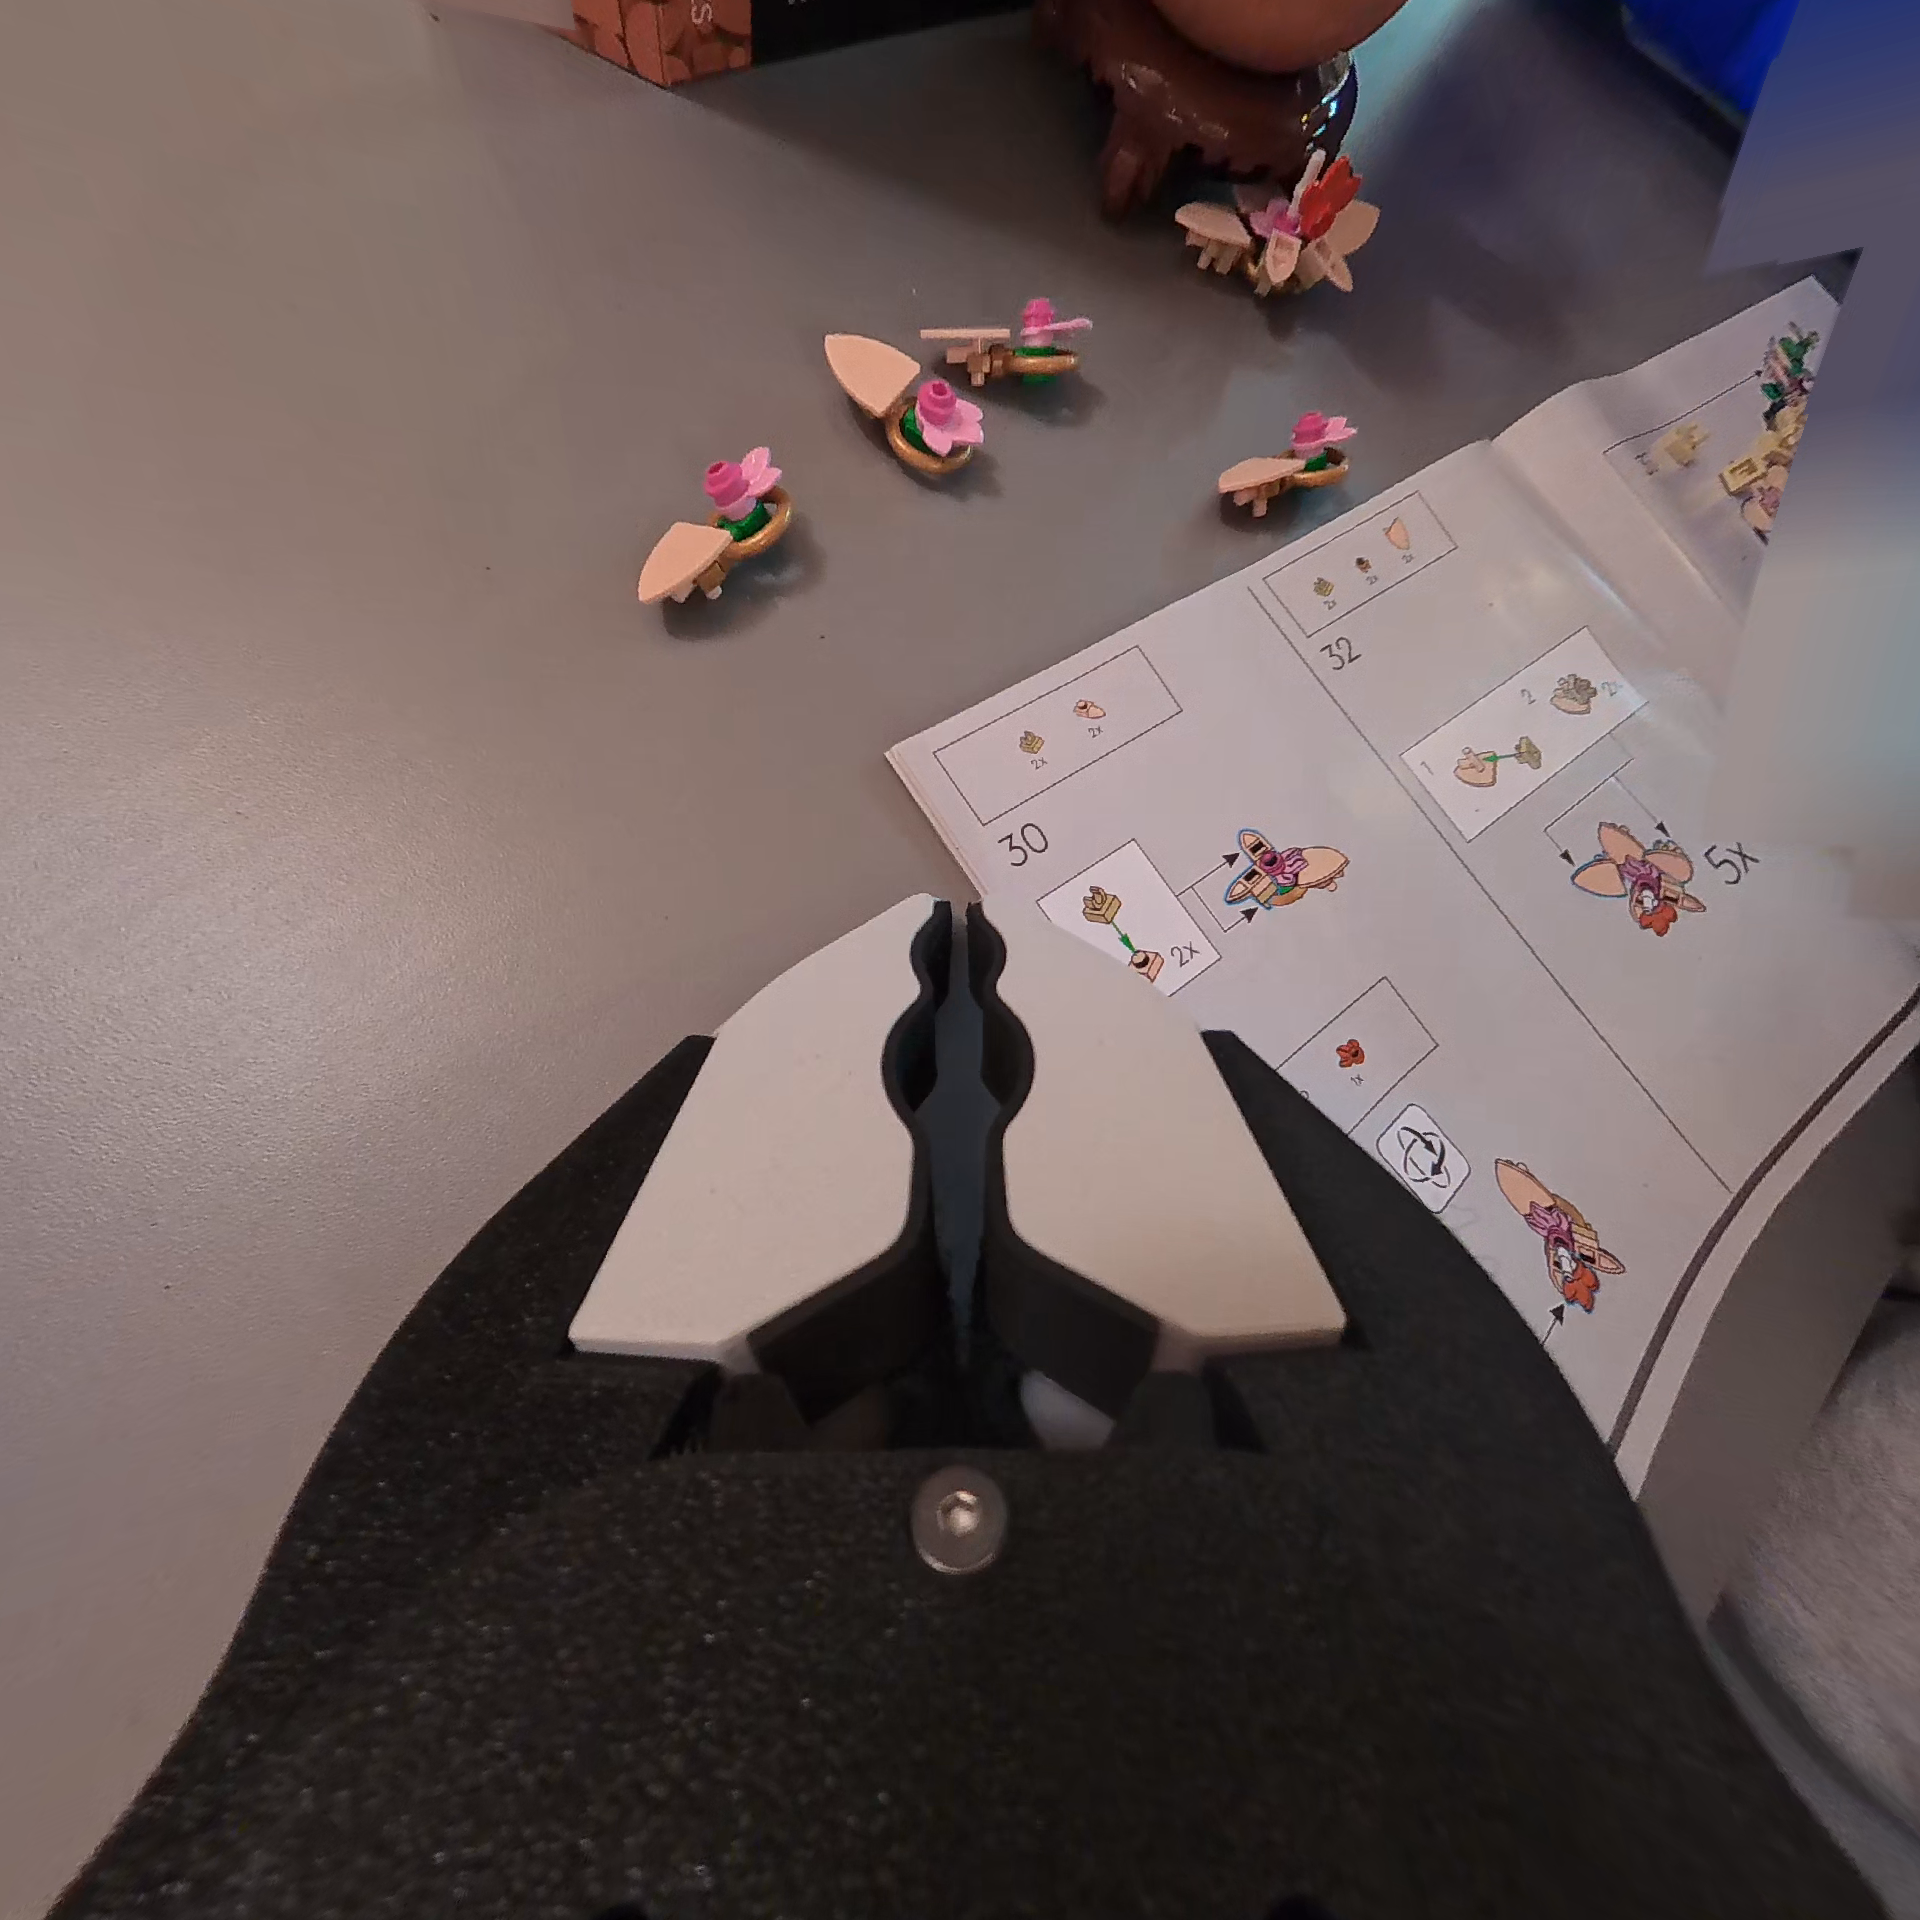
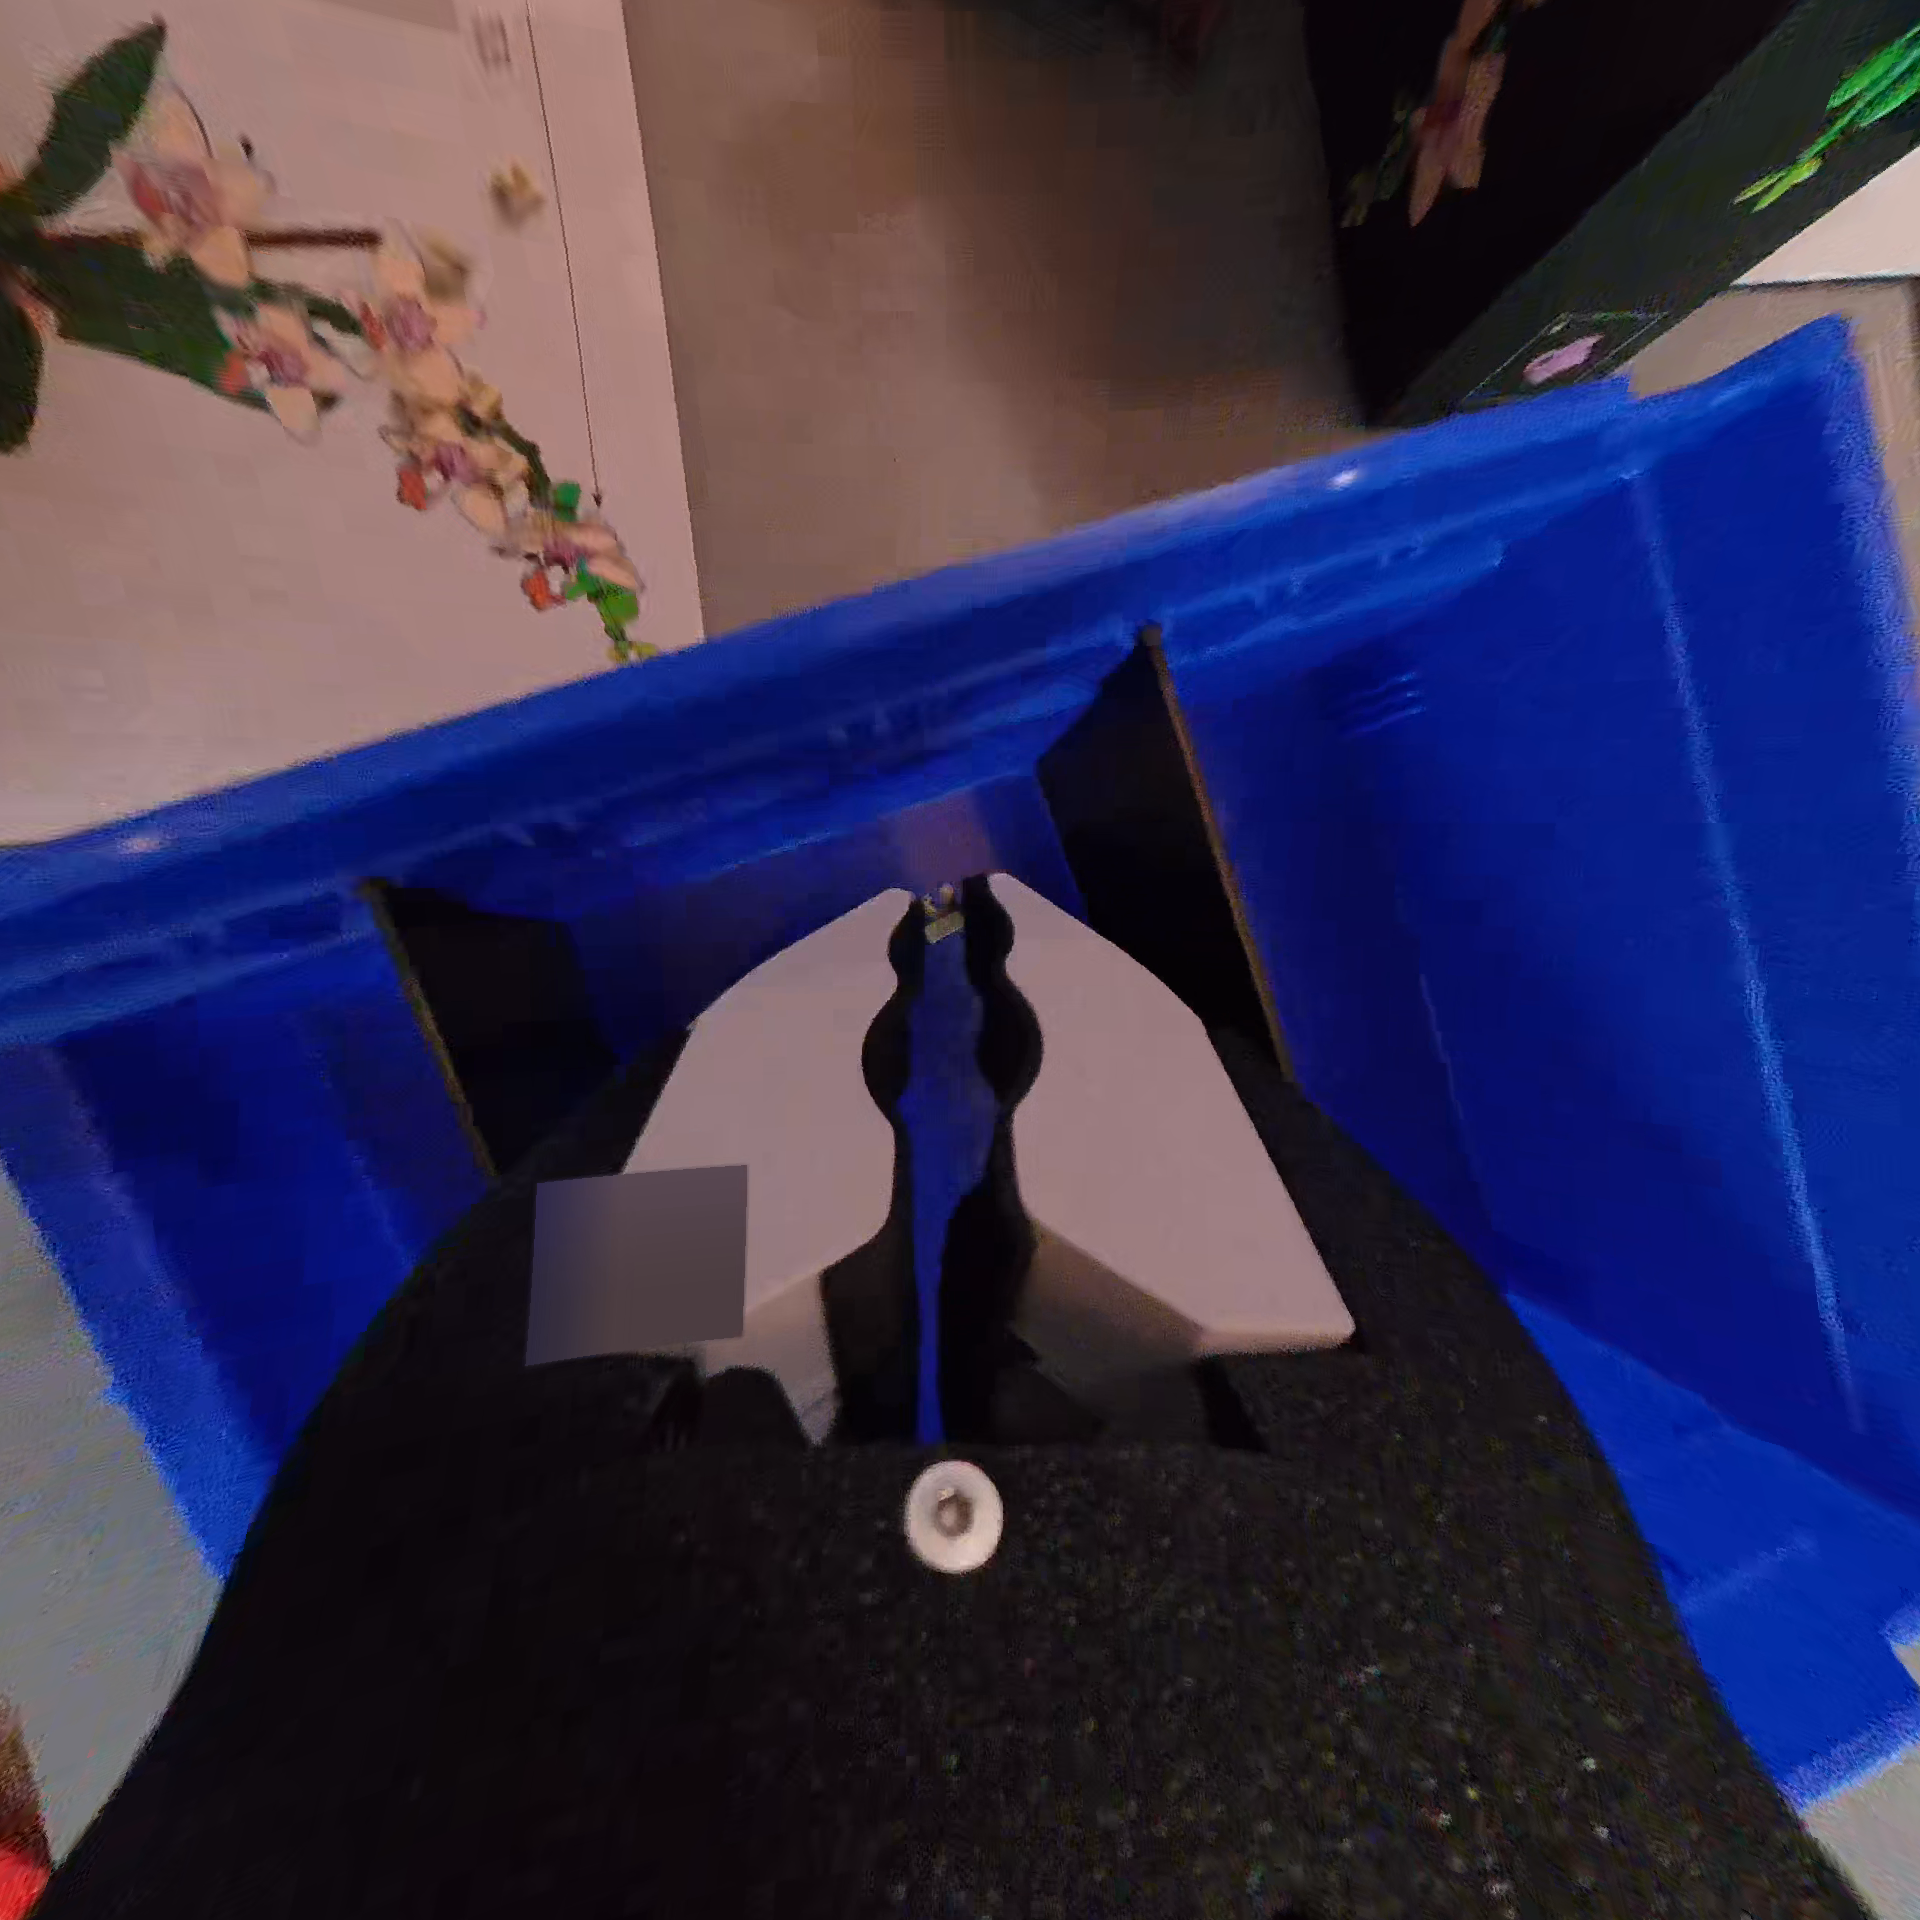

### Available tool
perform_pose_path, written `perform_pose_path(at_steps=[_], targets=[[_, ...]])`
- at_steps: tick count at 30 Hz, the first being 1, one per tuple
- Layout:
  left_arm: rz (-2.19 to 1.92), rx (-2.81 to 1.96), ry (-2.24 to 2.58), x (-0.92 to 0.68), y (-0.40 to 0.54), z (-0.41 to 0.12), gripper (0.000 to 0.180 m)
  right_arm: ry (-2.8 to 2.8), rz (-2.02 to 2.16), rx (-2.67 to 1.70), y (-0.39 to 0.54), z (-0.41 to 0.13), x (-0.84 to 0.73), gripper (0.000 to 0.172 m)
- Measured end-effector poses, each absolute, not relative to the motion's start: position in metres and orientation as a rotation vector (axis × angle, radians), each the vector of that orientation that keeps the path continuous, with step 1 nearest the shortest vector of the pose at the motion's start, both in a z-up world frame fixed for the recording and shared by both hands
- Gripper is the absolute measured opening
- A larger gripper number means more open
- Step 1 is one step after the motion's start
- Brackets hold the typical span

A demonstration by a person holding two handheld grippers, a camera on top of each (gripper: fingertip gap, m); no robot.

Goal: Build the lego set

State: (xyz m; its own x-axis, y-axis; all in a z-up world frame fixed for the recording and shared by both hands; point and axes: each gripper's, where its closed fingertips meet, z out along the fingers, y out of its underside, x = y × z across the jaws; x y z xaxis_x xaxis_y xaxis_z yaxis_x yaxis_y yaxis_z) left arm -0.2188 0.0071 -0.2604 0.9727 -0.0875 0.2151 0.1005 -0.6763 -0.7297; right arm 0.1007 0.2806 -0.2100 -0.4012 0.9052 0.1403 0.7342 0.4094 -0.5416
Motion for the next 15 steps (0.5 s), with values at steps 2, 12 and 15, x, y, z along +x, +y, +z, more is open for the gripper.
perform_pose_path(at_steps=[2, 12, 15], targets=[[-0.284, -2.295, -0.004, -0.219, 0.007, -0.260, 0.003, -2.160, 0.607, -1.424, 0.271, -0.184, 0.097, 0.006], [-0.217, -2.298, 0.029, -0.219, 0.007, -0.261, 0.003, -1.368, 0.964, -1.797, 0.135, -0.143, 0.045, 0.006], [-0.217, -2.298, 0.031, -0.219, 0.007, -0.261, 0.003, -1.222, 0.893, -2.082, 0.122, -0.217, 0.049, 0.006]])
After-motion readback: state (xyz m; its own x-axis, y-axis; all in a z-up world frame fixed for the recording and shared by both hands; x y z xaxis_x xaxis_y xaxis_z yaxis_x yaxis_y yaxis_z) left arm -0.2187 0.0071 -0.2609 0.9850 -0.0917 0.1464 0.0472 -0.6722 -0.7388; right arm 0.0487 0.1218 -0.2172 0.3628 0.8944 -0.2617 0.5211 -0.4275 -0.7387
